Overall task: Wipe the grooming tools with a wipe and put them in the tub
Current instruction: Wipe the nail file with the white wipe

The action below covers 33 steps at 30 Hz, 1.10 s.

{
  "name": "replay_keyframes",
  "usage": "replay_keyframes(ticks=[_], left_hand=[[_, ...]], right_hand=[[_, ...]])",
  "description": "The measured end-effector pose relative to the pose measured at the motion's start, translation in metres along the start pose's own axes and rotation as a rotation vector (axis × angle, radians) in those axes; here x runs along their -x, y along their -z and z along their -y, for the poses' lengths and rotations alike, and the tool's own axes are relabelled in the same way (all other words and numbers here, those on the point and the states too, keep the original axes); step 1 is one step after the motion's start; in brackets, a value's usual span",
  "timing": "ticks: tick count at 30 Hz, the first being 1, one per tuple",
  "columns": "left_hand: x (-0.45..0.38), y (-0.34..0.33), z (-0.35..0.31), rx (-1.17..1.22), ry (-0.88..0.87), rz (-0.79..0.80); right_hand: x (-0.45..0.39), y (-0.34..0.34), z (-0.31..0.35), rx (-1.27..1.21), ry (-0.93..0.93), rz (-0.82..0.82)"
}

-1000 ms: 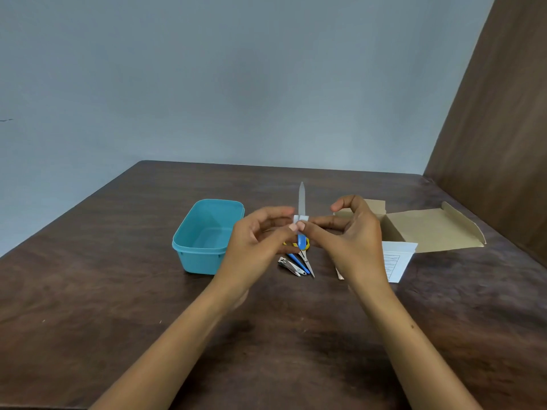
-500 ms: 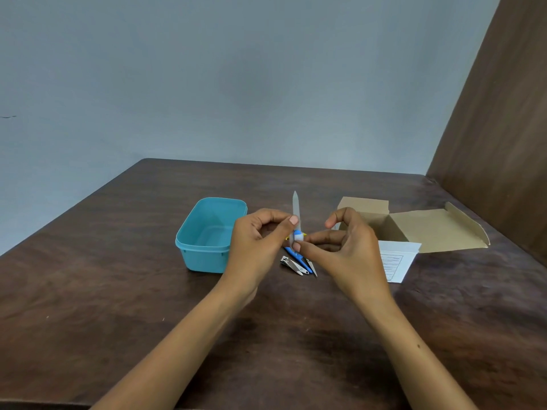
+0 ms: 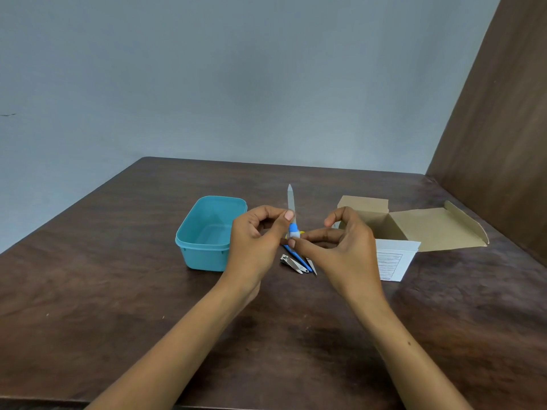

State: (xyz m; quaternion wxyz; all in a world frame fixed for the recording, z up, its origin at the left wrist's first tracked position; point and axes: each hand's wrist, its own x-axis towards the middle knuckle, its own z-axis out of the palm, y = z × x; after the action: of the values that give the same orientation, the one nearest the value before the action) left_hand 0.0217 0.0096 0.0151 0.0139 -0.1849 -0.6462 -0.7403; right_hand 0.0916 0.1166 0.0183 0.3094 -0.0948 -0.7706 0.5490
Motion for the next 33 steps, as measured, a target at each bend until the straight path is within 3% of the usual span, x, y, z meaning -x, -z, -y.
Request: replay_keyframes(ticks=[33], left_hand=[[0.0001,0.0019,-0.0008,-0.041,0.033,0.037]], right_hand=[[-0.0046,-0.0062,0.0042,-0.072,-0.021,-0.016]])
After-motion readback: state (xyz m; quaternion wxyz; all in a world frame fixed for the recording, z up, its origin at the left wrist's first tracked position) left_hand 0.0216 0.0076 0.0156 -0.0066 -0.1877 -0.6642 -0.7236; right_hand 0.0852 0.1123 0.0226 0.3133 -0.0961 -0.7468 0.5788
